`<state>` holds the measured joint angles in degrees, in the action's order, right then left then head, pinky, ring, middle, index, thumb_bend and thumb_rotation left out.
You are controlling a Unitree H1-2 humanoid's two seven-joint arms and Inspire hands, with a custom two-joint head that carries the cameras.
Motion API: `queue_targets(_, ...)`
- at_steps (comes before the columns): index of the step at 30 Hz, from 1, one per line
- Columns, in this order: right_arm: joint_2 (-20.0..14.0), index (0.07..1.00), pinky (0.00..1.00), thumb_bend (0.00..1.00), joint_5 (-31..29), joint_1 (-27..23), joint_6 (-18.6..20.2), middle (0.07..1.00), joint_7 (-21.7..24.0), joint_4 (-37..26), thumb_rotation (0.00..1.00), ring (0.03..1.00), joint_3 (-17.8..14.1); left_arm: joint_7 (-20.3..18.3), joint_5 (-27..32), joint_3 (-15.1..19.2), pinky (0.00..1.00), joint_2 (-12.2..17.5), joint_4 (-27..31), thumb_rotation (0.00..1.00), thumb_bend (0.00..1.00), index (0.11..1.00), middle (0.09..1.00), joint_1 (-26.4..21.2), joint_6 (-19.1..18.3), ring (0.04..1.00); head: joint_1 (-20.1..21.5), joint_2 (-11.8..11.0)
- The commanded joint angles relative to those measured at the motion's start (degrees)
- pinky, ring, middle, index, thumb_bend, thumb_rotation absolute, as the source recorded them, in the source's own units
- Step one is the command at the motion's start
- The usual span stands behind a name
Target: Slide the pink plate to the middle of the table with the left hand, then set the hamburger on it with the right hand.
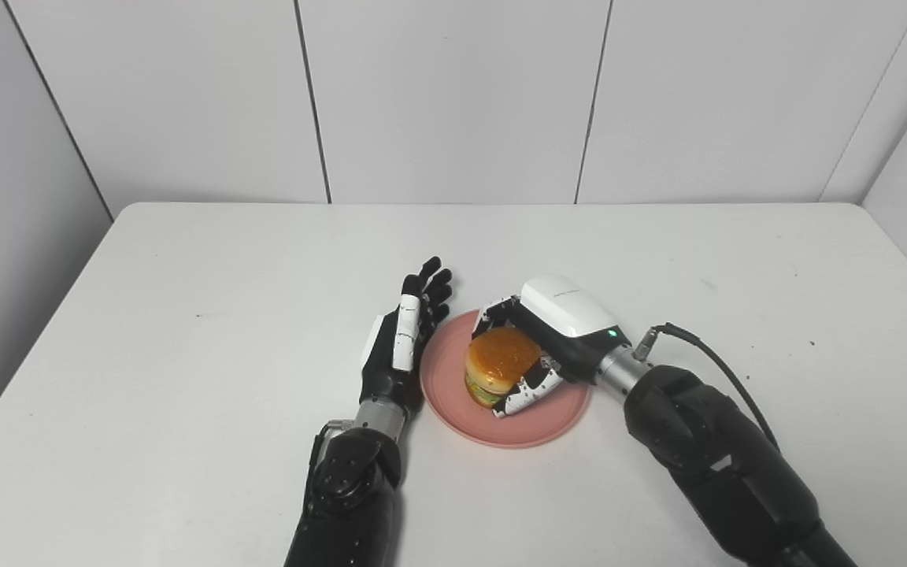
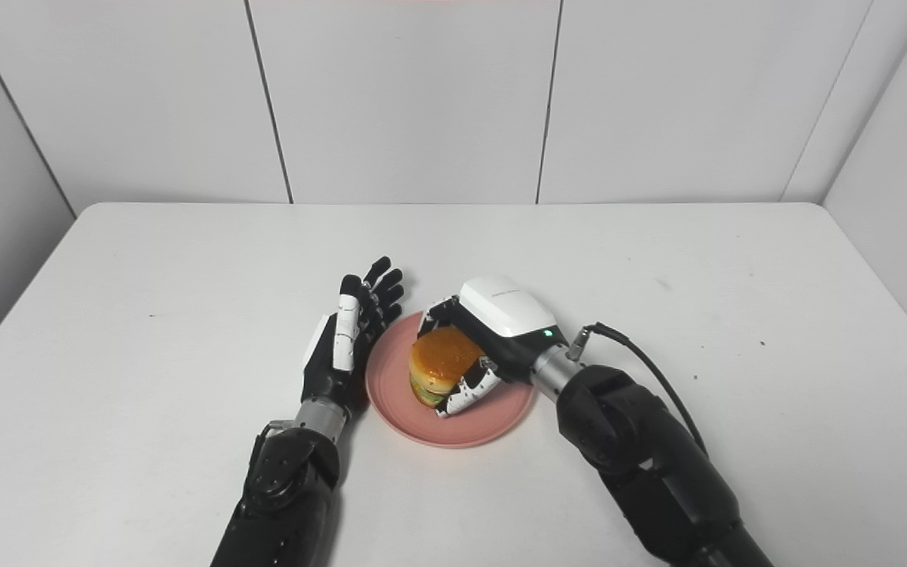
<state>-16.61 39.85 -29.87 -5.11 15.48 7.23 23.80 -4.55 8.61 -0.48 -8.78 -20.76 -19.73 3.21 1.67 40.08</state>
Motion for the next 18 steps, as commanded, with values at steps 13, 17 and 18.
queue_targets(13,-1.6,0.495,0.47,0.51,1.0,-3.4,-2.1,0.563,0.9,-2.4,0.07,0.573,-0.4,-0.3,0.4,-0.2,0.98,0.1,0.7,1.00,0.85,0.926,0.949,-0.7,-1.2,0.966,0.4,0.2)
queue_targets(17,-2.0,0.498,0.60,0.51,1.2,-3.3,-1.9,0.736,1.8,-2.9,0.16,0.726,-0.2,-1.1,0.9,-0.4,0.98,0.1,1.5,1.00,0.83,0.930,0.957,-0.6,-1.4,0.976,0.6,0.3)
queue_targets(18,-2.1,0.618,0.62,0.56,1.3,-3.3,-1.9,0.765,1.9,-3.0,0.29,0.748,-0.1,-1.5,1.1,-0.4,0.99,0.1,1.6,1.00,0.82,0.939,0.967,-0.6,-1.3,0.985,0.6,0.3)
